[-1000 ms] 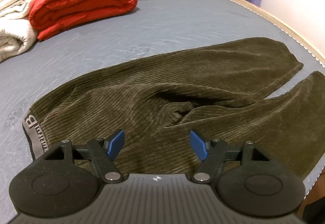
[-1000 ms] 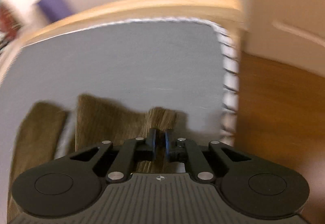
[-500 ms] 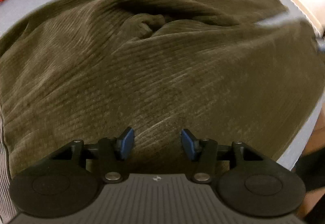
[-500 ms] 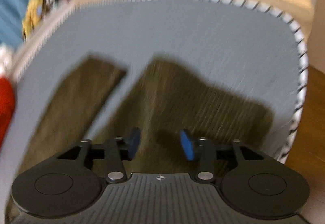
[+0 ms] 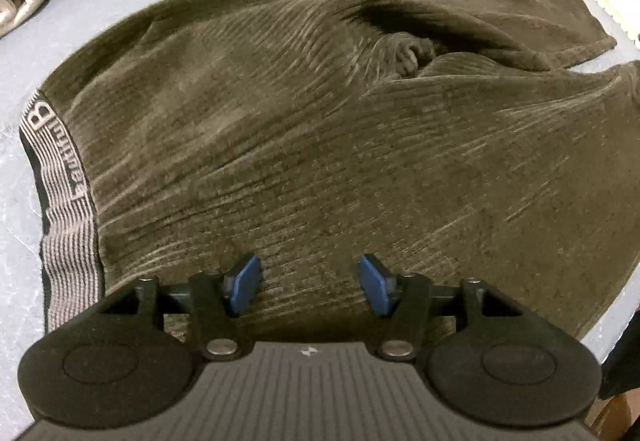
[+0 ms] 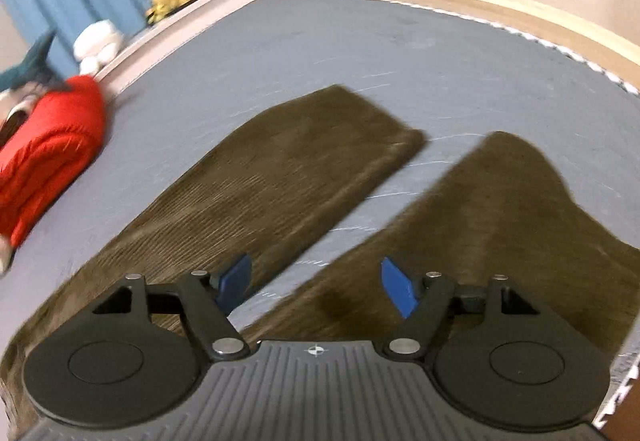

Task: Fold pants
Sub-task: 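Grasp the grey waistband edge with the left gripper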

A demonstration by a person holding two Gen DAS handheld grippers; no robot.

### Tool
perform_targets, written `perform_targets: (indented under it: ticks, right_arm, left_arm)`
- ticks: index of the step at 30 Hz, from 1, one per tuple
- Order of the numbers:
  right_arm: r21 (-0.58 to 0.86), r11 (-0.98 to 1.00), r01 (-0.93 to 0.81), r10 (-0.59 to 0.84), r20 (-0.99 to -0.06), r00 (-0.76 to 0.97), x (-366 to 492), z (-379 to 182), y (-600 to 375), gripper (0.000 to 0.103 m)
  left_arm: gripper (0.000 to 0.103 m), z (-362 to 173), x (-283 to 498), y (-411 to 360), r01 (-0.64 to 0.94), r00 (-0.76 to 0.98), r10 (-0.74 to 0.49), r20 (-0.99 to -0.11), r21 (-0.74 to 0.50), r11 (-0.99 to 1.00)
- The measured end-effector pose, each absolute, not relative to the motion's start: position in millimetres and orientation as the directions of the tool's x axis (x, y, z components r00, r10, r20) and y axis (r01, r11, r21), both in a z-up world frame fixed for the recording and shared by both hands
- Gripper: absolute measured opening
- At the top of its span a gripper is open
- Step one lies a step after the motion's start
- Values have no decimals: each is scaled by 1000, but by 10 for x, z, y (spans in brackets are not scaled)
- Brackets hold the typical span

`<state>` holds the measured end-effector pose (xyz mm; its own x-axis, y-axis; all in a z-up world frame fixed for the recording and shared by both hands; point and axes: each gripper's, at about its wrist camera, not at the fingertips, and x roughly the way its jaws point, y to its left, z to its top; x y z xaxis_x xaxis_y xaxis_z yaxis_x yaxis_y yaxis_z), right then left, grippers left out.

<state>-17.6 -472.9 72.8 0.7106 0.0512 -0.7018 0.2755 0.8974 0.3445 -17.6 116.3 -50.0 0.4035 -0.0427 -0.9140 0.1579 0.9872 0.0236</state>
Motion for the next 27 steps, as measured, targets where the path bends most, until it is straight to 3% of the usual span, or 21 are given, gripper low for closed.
perform_targets:
  ticks: [6, 8, 9, 10, 15, 21, 26, 27]
  right_arm:
    - [386, 906, 177, 139, -662, 736, 13, 863, -4261, 74]
    - [387, 913, 127, 168, -643, 747, 26, 945, -4054, 74]
    - [386, 916, 106, 181, -636, 750, 48, 967, -3978, 74]
    - [384, 919, 85, 193, -629, 753, 62, 993, -3886, 74]
    - [406, 914, 22, 254, -613, 748, 81, 1108, -3505, 72]
    - [455, 890, 24, 289, -605, 742, 203, 1178, -3423, 72]
    - [482, 875, 52, 297, -619, 727, 314, 1157, -3401, 72]
    - [486, 872, 54, 301, -621, 724, 338, 1148, -3389, 72]
  left_arm:
    - [59, -47, -109, 1430, -13, 567, -54, -822, -75, 997]
    - [37, 48, -59, 1558, -83, 610, -47, -791, -123, 989]
    - [16, 107, -13, 1627, -116, 630, -41, -776, -146, 983]
    - [6, 146, 4, 1666, -148, 649, -30, -760, -165, 975]
    - [5, 400, 77, 1864, -275, 722, 18, -692, -263, 925]
    - [10, 445, 448, 2141, -424, 711, 19, -702, -408, 809]
    - [31, 265, 948, 2302, -529, 666, 64, -743, -411, 742]
    - [42, 196, 1046, 2345, -549, 652, 64, -755, -413, 727]
